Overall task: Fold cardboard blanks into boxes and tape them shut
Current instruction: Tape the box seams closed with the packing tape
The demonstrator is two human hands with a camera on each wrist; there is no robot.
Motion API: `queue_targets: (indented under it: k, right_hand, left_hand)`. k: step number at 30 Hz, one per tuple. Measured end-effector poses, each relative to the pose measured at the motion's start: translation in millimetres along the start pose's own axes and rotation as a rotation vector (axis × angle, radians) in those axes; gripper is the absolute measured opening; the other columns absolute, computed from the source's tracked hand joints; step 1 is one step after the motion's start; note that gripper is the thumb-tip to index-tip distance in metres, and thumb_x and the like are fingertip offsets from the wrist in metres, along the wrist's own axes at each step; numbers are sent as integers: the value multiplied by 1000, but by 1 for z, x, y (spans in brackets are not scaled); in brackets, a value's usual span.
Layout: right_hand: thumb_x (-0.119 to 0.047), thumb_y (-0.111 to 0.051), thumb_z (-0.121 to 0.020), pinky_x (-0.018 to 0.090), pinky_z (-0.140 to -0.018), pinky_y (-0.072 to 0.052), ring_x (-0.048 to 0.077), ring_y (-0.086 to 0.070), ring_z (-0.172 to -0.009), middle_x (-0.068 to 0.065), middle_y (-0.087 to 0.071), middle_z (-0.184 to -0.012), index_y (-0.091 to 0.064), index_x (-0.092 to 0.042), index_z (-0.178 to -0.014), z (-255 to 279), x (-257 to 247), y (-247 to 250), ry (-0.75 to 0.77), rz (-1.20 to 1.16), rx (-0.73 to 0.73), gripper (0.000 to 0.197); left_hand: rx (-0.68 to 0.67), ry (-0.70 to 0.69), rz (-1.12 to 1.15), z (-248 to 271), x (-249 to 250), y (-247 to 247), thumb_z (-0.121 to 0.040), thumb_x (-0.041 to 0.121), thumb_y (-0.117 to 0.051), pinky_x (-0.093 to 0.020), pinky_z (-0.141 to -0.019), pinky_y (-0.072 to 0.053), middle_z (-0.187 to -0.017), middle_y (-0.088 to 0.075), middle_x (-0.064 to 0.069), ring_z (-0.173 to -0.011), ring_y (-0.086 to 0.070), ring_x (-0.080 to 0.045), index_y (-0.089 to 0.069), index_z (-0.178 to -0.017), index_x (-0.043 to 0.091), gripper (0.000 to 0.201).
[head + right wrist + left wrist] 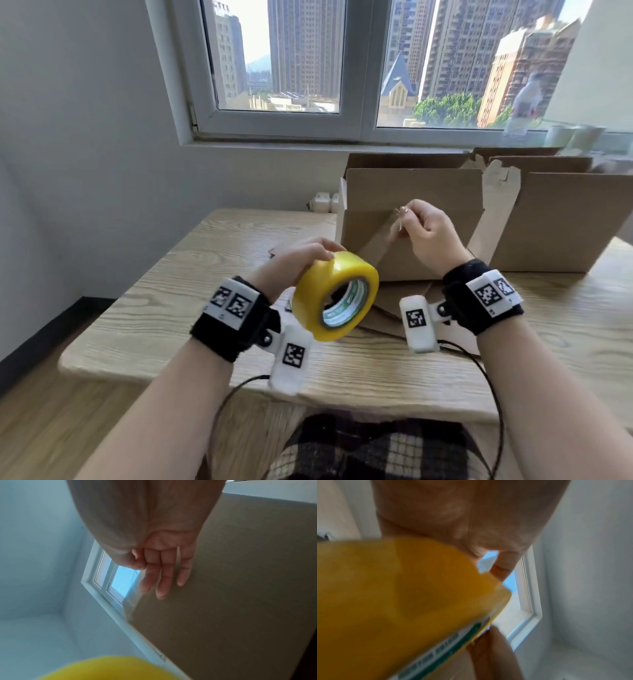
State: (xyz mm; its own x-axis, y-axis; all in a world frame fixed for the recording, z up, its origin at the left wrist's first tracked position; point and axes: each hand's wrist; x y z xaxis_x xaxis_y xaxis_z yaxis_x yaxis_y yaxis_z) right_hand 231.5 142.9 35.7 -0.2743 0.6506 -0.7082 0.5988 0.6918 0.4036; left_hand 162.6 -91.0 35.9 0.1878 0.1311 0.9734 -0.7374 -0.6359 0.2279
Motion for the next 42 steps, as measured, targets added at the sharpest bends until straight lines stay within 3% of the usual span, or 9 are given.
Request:
queue_targets:
  k: [4, 8, 12, 18, 24, 28, 34, 38, 42]
  right_hand:
    - [-10, -40, -105, 36, -57, -54, 25, -59, -54, 11, -63, -64, -50, -8, -73, 9, -23, 15, -49, -313, -23, 33]
    - [-8, -39, -106, 36, -53, -55, 27, -60, -52, 10, -63, -62, -49, -7, -75, 17, -31, 38, -53, -335, 0, 32]
    - [-16, -45, -105, 41, -56, -57, 30, -65, -56, 11, -67, -65, -52, -12, -73, 27, -23, 53, 19, -43, 8, 32]
    - [-17, -48, -104, 46, -58, -57, 27, -64, -60, 13, -66, -66, -56, -4, -80, 35, -16, 50, 15, -14, 25, 28]
    - [-23, -46, -105, 36, -51, -50, 18, -54, -48, 1, -54, -54, -55, -8, -77, 27, -15, 35, -59, -89, 85, 33]
    - [-28, -43, -106, 47, -52, -55, 30, -58, -49, 7, -58, -58, -57, -12, -77, 19, -10, 19, -148, -257, 123, 36]
    - [-17, -46, -104, 54, -62, -58, 34, -66, -65, 12, -67, -72, -61, -10, -87, 30, 1, -1, -155, -262, 164, 24]
    - [-6, -40, -104, 43, -63, -60, 30, -69, -67, 12, -68, -77, -55, -12, -103, 39, -3, 2, -131, -440, 182, 16]
    - [0, -39, -103, 40, -71, -60, 28, -70, -74, 18, -70, -86, -49, -7, -121, 42, -7, 6, -88, -516, 106, 22]
  left_hand:
    - [49, 5, -253, -31, -1, -46, -74, 65, -66, -30, -86, -48, -106, -64, 4, -101, -60, -13, -66, -107, 26, 51]
    - [-26, -5, -314, -47, 9, -78, -75, 55, -69, -31, -89, -50, -107, -64, 4, -102, -61, -14, -62, -112, 22, 50]
    - [-12, -39, -459, -59, 18, -95, -70, 49, -76, -35, -91, -53, -104, -67, 6, -98, -63, -11, -64, -107, 24, 47]
    - [148, -193, -611, -64, 43, -106, -73, 28, -75, -37, -72, -51, -84, -63, 3, -79, -59, -17, -55, -82, 21, 24]
    - [270, -53, -651, -71, 47, -96, -64, 38, -81, -27, -57, -41, -78, -59, 6, -68, -54, -12, -51, -79, 23, 37]
    - [110, 63, -369, -70, 56, -76, -74, 3, -80, -22, -47, -51, -87, -69, -9, -58, -66, -14, -49, -92, 12, 37]
    - [6, 53, -187, -59, 64, -68, -81, -15, -60, -32, -67, -61, -81, -69, -18, -68, -71, -23, -55, -93, 5, 24]
    - [130, 125, -143, -66, 69, -68, -92, -3, -40, -37, -62, -60, -57, -65, -14, -55, -68, -29, -51, -95, 3, 13]
    - [126, 88, -317, -70, 68, -72, -94, 25, -56, -37, -67, -60, -66, -65, -14, -66, -70, -31, -55, -103, 6, 21]
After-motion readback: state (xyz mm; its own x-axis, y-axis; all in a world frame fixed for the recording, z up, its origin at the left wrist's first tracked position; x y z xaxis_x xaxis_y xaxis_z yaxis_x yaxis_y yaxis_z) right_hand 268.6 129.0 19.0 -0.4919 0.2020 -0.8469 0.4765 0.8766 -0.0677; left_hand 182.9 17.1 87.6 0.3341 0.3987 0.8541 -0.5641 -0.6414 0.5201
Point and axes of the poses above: each hand's wrist, its own z-axis away from the middle knuckle, its own y-axis out of the back of the hand, x = y × z
